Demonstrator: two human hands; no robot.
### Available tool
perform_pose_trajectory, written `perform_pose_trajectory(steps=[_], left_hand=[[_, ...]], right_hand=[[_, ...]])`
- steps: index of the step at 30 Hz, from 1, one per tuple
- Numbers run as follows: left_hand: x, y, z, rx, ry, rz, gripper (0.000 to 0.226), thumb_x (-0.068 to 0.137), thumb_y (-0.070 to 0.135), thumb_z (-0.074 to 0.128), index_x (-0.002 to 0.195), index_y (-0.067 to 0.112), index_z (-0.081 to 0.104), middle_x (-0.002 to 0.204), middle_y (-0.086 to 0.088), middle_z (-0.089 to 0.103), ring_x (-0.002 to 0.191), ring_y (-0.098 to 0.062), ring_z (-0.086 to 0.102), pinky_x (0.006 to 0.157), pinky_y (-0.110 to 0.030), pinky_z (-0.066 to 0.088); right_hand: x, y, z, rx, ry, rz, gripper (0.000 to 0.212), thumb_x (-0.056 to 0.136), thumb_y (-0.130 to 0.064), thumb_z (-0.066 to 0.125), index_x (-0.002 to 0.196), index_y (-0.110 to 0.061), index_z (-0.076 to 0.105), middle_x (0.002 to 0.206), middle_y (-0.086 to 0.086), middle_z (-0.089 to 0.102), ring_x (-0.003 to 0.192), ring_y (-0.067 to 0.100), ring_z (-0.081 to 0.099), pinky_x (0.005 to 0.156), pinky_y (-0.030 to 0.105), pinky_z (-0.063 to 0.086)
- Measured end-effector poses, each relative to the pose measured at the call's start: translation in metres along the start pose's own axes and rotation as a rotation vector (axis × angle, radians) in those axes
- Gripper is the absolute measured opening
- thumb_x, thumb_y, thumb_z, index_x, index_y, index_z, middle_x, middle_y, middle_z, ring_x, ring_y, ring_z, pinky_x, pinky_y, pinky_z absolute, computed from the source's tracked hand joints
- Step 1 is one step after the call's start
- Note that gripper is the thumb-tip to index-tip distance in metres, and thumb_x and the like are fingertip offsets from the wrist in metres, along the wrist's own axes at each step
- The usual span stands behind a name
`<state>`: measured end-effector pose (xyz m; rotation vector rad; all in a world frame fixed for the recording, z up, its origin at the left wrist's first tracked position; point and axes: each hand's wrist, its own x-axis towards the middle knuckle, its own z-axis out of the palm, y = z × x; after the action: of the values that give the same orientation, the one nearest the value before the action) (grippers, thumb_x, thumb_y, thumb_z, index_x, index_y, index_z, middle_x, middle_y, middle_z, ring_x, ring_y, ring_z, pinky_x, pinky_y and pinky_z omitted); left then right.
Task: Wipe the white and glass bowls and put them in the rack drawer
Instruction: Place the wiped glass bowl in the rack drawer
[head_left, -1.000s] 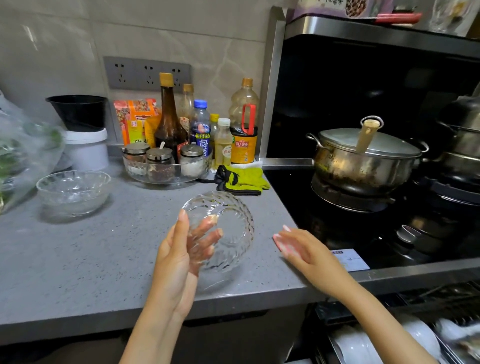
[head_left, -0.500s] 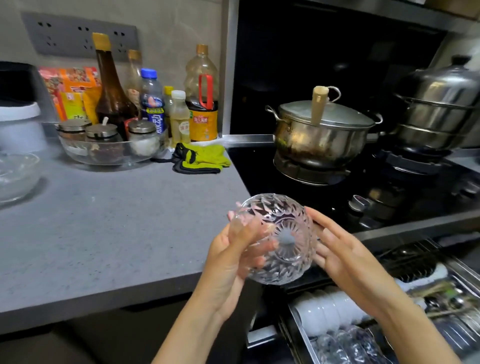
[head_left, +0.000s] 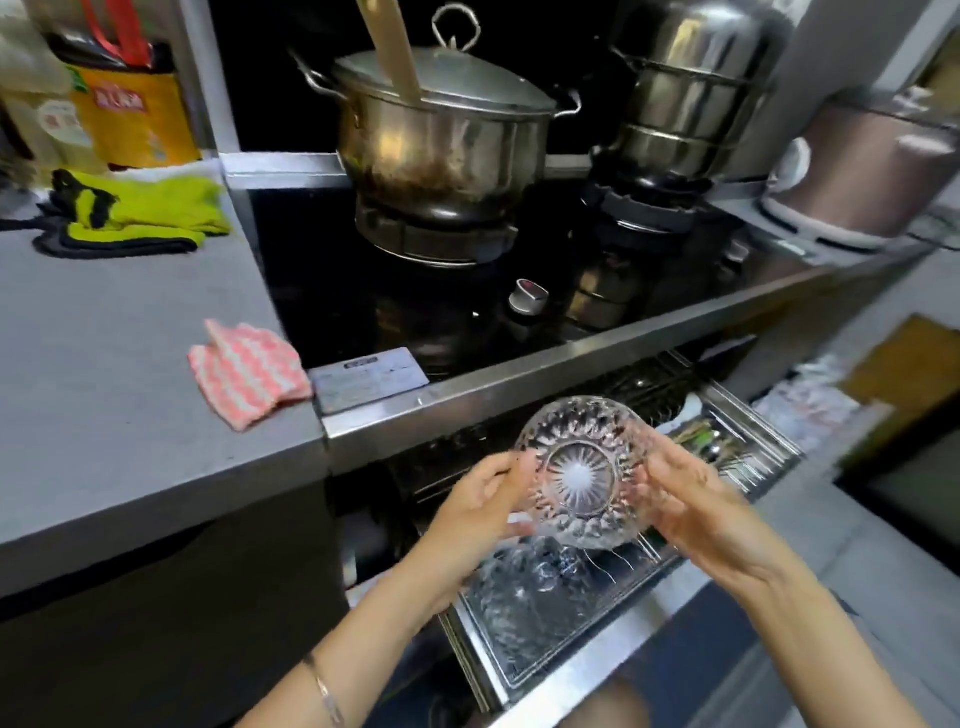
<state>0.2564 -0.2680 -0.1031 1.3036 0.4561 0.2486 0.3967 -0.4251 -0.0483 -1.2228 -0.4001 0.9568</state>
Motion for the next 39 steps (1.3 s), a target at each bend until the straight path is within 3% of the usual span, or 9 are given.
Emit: perform_pose_trajectory(steps=[4, 7, 13, 16, 22, 25, 29, 35, 39], left_hand=[[0.035, -0.046, 0.006, 0.285, 0.093, 0.006, 0.061, 0.076, 0.062, 0.054, 0.128, 0.032, 0.044, 0.126, 0.012, 0.051, 0.12, -0.007, 0.05, 0.083, -0.006, 0.037], [0.046, -0.086, 0.002, 0.764, 0.098, 0.011, 0.08, 0.083, 0.061, 0.056, 0.148, 0.027, 0.023, 0.149, 0.008, 0.031, 0.138, -0.012, 0.028, 0.107, -0.019, 0.025], [0.05, -0.134, -0.001, 0.988, 0.082, -0.09, 0.094, 0.082, 0.072, 0.046, 0.153, 0.027, 0.003, 0.161, 0.008, -0.004, 0.147, -0.016, -0.009, 0.119, -0.039, -0.008], [0.054, -0.149, -0.005, 1.107, 0.068, -0.068, 0.099, 0.08, 0.076, 0.043, 0.153, 0.028, -0.004, 0.159, 0.008, -0.014, 0.146, -0.016, -0.019, 0.116, -0.042, -0.016], [0.059, -0.167, -0.007, 1.155, 0.082, -0.083, 0.109, 0.067, 0.087, 0.031, 0.152, 0.029, -0.004, 0.155, 0.014, -0.016, 0.14, -0.014, -0.028, 0.115, -0.049, -0.017], [0.06, -0.177, -0.009, 1.269, 0.092, -0.017, 0.112, 0.063, 0.091, 0.019, 0.152, 0.028, -0.004, 0.151, 0.013, -0.024, 0.137, -0.015, -0.031, 0.112, -0.045, -0.024], [0.059, -0.184, -0.011, 1.333, 0.067, 0.012, 0.117, 0.057, 0.096, 0.001, 0.152, 0.027, -0.004, 0.156, 0.006, -0.021, 0.14, -0.021, -0.03, 0.109, -0.043, -0.027], [0.06, -0.188, -0.01, 1.378, 0.033, -0.046, 0.103, 0.074, 0.09, 0.02, 0.143, 0.017, 0.043, 0.154, -0.006, 0.027, 0.142, -0.029, 0.024, 0.112, -0.047, -0.002], [0.06, -0.183, -0.008, 1.455, 0.077, -0.003, 0.114, 0.061, 0.091, 0.0, 0.153, 0.024, -0.001, 0.156, 0.002, -0.018, 0.141, -0.02, -0.023, 0.103, -0.043, -0.033]], right_hand=[[0.017, 0.0, -0.038, -0.144, 0.1, 0.047, 0.058, 0.064, -0.017, 0.083, 0.118, -0.016, 0.065, 0.075, 0.002, 0.065, 0.064, 0.012, 0.064, 0.068, 0.019, 0.056], [0.038, 0.01, -0.065, -0.292, 0.17, 0.138, 0.038, 0.085, -0.005, 0.062, 0.121, -0.018, 0.06, 0.071, -0.001, 0.069, 0.06, 0.008, 0.064, 0.072, 0.022, 0.056], [0.081, 0.045, -0.109, -0.497, 0.185, 0.333, 0.036, 0.067, -0.026, 0.076, 0.102, -0.027, 0.068, 0.073, -0.006, 0.072, 0.067, 0.01, 0.064, 0.069, 0.025, 0.05], [0.105, 0.063, -0.124, -0.478, 0.207, 0.406, 0.047, 0.071, -0.018, 0.076, 0.117, -0.018, 0.065, 0.075, -0.004, 0.073, 0.062, 0.007, 0.064, 0.063, 0.024, 0.05], [0.136, 0.095, -0.143, -0.519, 0.152, 0.58, 0.05, 0.081, -0.01, 0.069, 0.129, -0.009, 0.056, 0.097, 0.005, 0.068, 0.092, 0.02, 0.062, 0.07, 0.027, 0.052], [0.145, 0.103, -0.144, -0.588, 0.109, 0.647, 0.035, 0.088, -0.01, 0.063, 0.123, -0.01, 0.057, 0.098, 0.004, 0.064, 0.078, 0.015, 0.057, 0.056, 0.021, 0.047], [0.152, 0.114, -0.145, -0.665, 0.041, 0.72, 0.032, 0.086, -0.016, 0.066, 0.115, -0.007, 0.06, 0.09, 0.006, 0.063, 0.071, 0.014, 0.05, 0.06, 0.023, 0.04], [0.158, 0.12, -0.142, -0.727, 0.001, 0.767, 0.032, 0.091, -0.014, 0.062, 0.121, -0.006, 0.056, 0.085, -0.002, 0.062, 0.056, 0.004, 0.057, 0.046, 0.015, 0.042], [0.164, 0.122, -0.147, -0.77, -0.005, 0.729, 0.056, 0.086, -0.027, 0.068, 0.134, -0.005, 0.05, 0.098, 0.0, 0.059, 0.081, 0.013, 0.055, 0.076, 0.027, 0.05]])
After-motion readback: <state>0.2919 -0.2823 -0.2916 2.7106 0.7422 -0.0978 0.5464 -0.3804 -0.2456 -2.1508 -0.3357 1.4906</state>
